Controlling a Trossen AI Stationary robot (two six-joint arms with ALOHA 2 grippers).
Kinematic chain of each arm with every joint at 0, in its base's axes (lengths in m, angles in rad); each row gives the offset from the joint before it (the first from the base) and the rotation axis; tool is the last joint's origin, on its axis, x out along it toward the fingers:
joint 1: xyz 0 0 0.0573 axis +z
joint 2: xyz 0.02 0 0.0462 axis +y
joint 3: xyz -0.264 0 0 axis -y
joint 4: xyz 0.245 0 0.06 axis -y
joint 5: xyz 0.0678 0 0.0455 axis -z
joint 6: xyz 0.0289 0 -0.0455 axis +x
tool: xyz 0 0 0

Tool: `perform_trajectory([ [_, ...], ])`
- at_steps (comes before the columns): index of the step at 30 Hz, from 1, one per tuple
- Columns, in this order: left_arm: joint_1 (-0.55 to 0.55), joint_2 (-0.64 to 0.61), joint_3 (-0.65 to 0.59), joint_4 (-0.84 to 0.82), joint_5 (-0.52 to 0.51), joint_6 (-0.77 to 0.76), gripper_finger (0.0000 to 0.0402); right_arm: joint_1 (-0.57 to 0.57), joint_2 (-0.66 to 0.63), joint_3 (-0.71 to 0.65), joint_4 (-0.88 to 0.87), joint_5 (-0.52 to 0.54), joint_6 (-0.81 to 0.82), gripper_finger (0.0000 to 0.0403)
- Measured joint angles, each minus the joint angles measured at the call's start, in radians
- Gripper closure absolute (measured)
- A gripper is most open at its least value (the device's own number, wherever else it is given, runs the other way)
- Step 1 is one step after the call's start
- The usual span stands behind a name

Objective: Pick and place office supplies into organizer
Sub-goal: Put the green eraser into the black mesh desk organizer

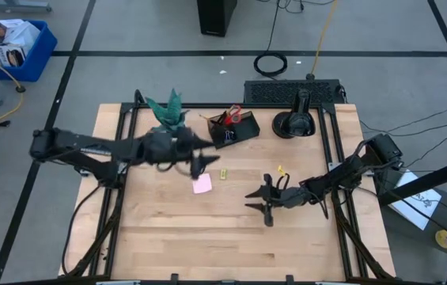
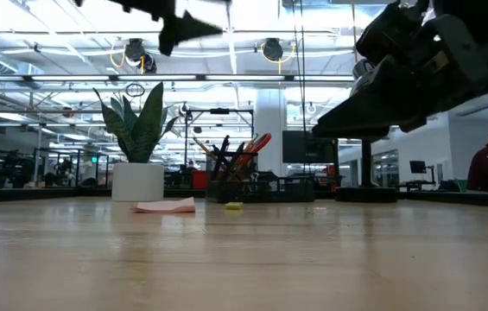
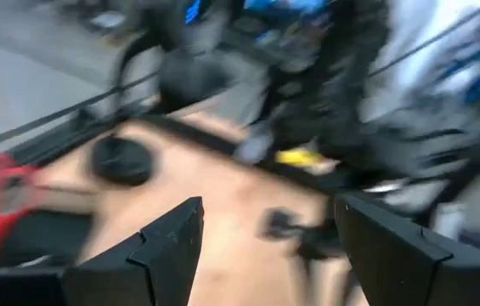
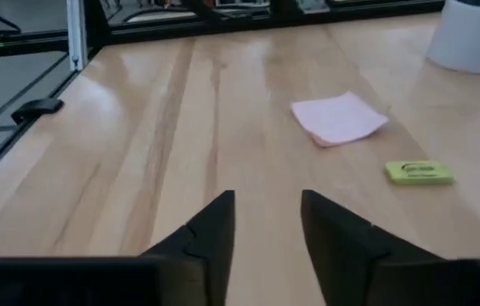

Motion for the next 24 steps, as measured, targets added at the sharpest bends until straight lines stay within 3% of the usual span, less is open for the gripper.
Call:
perform_trajectory([
  [5,-0.134,-0.036,-0.157,0.245,-0.008,0.001,0.0130,-0.073,0.000,0.006,-0.001,0.001,-0.006,0.0213],
  [10,-0.215,-0.031,-0.234,0.330,-0.038,0.010,0.0130,-0.155,0.029,0.045,0.028,0.000,-0.007,0.0178],
  [19,-0.315,-0.023,-0.251,0.326,-0.083,0.103,0.0130,-0.255,0.163,0.179,0.025,-0.093,-0.030,0.0174],
  [24,-0.332,-0.022,-0.251,0.337,-0.126,0.043,0.0130,-0.279,0.135,0.161,-0.139,-0.114,-0.060,0.0183],
])
